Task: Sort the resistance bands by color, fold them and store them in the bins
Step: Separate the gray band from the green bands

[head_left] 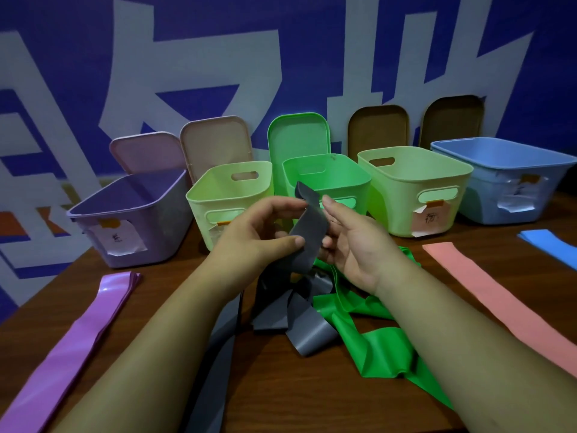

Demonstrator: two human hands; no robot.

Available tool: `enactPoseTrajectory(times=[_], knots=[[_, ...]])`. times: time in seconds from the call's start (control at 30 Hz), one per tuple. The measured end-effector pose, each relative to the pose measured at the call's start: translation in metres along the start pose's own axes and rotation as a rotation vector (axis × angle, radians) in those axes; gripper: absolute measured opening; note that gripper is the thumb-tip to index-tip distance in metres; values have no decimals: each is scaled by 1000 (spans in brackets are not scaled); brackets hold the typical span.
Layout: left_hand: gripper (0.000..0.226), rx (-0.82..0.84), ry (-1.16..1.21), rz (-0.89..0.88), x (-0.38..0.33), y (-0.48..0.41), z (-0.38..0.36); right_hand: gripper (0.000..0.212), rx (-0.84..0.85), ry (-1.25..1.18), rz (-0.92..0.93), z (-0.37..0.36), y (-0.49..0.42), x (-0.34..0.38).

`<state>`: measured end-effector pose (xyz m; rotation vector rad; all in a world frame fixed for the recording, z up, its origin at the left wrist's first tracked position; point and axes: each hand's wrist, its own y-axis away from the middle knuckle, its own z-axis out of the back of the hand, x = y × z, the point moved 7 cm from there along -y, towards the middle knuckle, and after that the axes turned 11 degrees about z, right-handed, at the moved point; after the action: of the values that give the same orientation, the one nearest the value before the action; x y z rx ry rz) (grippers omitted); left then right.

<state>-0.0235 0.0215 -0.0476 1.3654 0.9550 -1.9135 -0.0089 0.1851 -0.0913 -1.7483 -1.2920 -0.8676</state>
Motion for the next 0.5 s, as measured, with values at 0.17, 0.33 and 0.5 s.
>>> enactPoseTrajectory(times=[0.17, 0.33, 0.5], knots=[[42, 61, 63, 24, 2, 1, -3, 29, -37, -38, 40, 7, -6, 1], [39, 56, 127, 107, 7, -2, -3, 8, -108, -45, 110, 17, -9, 11], [28, 0, -27, 186, 21, -5, 2, 6, -76, 82, 218, 15, -5, 21]])
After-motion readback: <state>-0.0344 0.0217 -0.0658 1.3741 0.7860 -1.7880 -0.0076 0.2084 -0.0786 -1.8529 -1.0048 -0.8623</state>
